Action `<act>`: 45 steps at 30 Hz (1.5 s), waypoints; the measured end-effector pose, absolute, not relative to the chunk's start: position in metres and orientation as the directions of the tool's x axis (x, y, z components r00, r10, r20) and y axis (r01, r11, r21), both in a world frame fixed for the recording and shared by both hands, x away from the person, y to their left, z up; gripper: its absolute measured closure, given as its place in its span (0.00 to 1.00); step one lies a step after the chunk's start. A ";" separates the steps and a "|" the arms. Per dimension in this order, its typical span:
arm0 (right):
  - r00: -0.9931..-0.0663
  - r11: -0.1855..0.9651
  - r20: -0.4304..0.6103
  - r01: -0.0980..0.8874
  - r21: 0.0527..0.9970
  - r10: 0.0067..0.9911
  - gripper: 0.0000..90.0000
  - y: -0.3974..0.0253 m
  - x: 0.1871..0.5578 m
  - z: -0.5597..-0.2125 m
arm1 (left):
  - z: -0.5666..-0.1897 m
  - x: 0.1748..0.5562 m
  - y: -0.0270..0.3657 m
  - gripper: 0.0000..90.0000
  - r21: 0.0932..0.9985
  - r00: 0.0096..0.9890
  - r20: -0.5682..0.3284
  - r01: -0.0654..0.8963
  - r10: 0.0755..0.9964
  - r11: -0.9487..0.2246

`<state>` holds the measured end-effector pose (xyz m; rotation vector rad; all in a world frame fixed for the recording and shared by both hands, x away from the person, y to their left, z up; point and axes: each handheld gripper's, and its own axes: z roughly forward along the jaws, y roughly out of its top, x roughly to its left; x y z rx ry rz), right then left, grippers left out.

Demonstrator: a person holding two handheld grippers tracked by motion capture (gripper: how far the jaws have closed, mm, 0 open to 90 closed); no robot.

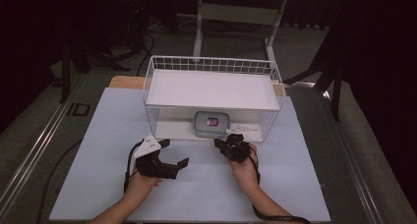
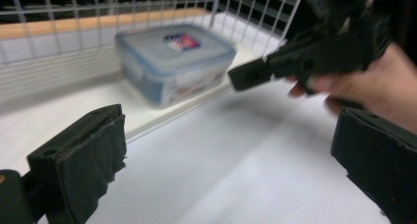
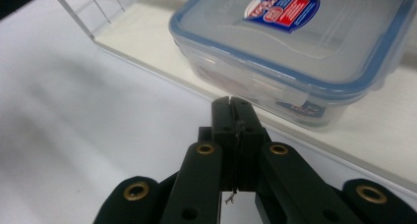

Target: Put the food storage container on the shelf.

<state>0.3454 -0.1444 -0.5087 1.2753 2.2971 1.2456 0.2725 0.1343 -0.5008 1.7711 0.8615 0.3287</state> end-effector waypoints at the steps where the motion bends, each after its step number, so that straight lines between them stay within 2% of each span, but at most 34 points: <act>1: -0.589 0.258 0.189 0.589 0.766 0.785 1.00 -0.144 0.347 -0.511 | -0.503 0.273 0.135 0.01 0.907 0.699 -0.198 0.397 0.687 -0.142; 16: -0.548 0.237 0.183 0.606 0.759 0.816 1.00 -0.135 0.370 -0.523 | -0.508 0.275 0.138 0.01 0.913 0.695 -0.197 0.386 0.691 -0.129; 28: -0.538 0.221 0.193 0.610 0.761 0.820 1.00 -0.123 0.385 -0.524 | -0.508 0.275 0.139 0.01 0.918 0.693 -0.181 0.374 0.698 -0.134; 45: -0.479 0.179 0.191 0.623 0.762 0.857 1.00 -0.115 0.409 -0.523 | -0.507 0.274 0.139 0.01 0.924 0.701 -0.163 0.355 0.694 -0.142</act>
